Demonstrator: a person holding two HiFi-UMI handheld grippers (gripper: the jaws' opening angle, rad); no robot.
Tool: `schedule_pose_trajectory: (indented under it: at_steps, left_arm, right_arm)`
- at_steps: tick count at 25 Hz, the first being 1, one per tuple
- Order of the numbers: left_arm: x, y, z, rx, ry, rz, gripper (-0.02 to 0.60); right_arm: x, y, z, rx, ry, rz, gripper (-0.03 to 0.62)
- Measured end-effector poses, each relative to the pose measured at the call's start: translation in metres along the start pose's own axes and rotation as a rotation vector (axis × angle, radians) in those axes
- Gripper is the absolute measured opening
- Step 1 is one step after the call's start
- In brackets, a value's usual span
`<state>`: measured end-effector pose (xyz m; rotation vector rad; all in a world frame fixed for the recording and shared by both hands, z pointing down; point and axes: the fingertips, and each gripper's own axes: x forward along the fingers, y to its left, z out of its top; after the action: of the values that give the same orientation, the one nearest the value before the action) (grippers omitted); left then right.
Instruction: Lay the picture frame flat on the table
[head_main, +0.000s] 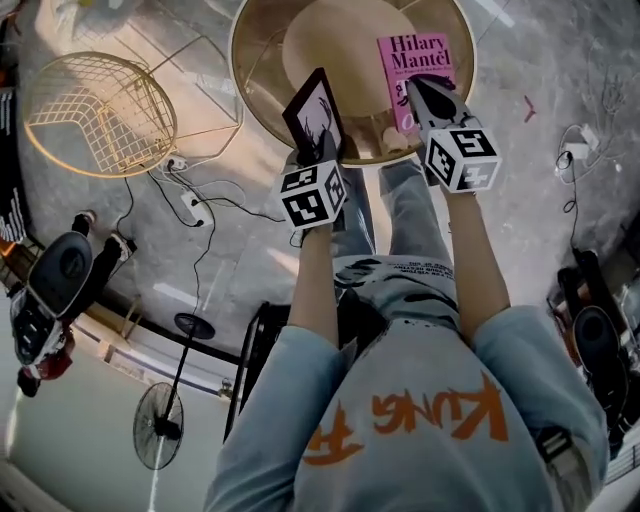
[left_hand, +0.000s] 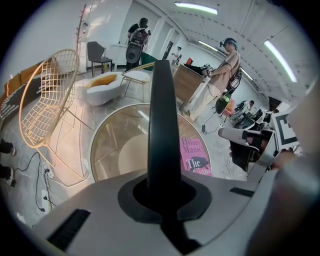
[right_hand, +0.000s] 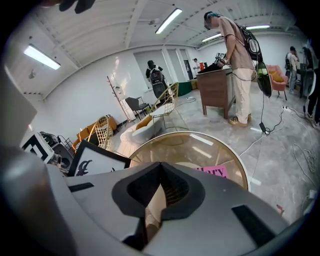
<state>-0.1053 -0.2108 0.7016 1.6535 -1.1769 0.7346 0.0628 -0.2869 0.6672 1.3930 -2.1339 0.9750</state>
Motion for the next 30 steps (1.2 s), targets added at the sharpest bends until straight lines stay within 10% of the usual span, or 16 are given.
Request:
schedule_pose_trajectory:
  at_steps: [30]
  left_arm:
    - [0.128, 0.020, 0.018, -0.011, 0.076, -0.238, 0.026]
  right_arm:
    - [0.061, 0.004, -0.053, 0.046, 0.059, -0.032, -0.002]
